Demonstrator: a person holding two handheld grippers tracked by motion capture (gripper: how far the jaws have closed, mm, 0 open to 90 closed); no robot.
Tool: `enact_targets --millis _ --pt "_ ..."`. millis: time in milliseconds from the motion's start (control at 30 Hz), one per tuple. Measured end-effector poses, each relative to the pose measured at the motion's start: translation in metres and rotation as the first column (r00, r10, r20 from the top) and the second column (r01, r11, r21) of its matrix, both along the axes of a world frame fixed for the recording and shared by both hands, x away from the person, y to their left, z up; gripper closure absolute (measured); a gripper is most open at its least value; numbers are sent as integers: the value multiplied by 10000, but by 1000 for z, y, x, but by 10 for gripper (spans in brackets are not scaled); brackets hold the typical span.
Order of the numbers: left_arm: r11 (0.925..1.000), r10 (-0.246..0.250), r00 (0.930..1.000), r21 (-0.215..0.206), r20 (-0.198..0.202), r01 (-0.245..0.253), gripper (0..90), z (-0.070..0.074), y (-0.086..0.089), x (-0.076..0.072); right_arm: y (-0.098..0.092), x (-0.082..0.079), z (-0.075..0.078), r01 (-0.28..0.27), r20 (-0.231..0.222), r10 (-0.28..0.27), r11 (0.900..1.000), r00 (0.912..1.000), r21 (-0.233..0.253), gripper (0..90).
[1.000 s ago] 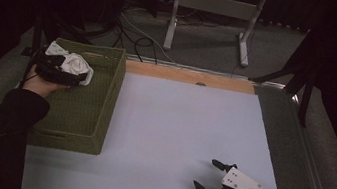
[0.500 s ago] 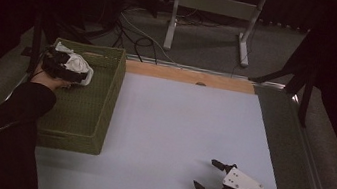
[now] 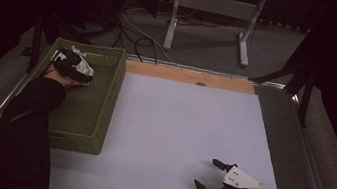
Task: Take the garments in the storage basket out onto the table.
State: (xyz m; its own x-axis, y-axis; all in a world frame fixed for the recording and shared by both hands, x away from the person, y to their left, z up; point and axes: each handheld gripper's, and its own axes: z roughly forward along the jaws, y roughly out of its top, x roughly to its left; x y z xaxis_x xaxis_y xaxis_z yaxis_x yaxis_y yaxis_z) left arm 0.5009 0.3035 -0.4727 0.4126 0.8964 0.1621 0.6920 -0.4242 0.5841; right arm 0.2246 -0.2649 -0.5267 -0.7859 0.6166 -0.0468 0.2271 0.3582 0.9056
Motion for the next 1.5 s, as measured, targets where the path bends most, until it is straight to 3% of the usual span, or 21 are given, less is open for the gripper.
enact_targets --millis 200,267,400,533,600,733,1033,1300,1500 --pt "9963 309 9991 806 -280 -285 209 -14 0 9 -1 2 -2 18 -30 -18 10000 10000 61 75" --pt "9876 370 9986 1536 -376 -309 302 -17 -1 10 -1 2 -2 51 -63 -50 10000 10000 61 75" --pt "9738 282 9983 2270 -504 -161 456 -19 -5 12 -1 2 -2 63 -78 -63 10000 9999 39 75" --pt "9785 394 9976 2047 -578 -268 723 -16 -5 11 -1 1 -1 102 -4 -102 9999 9999 -12 75" --pt "9780 299 9976 2079 -628 -162 766 -13 -5 9 -1 1 -1 107 -4 -107 9999 9999 -6 75" --pt "9822 145 9974 1878 -702 -11 784 -6 -2 3 -1 2 -2 111 18 -111 9999 9999 17 75" --pt "9965 -200 9989 797 -419 233 796 18 6 -18 -1 0 0 177 104 -177 9998 9998 -25 75" --pt "9979 -615 9971 161 -438 622 797 35 9 -38 -2 0 1 185 176 -185 9998 9997 26 76" --pt "9958 -842 9964 -361 -15 841 797 51 10 -54 -2 0 2 221 151 -222 9997 9996 63 76"
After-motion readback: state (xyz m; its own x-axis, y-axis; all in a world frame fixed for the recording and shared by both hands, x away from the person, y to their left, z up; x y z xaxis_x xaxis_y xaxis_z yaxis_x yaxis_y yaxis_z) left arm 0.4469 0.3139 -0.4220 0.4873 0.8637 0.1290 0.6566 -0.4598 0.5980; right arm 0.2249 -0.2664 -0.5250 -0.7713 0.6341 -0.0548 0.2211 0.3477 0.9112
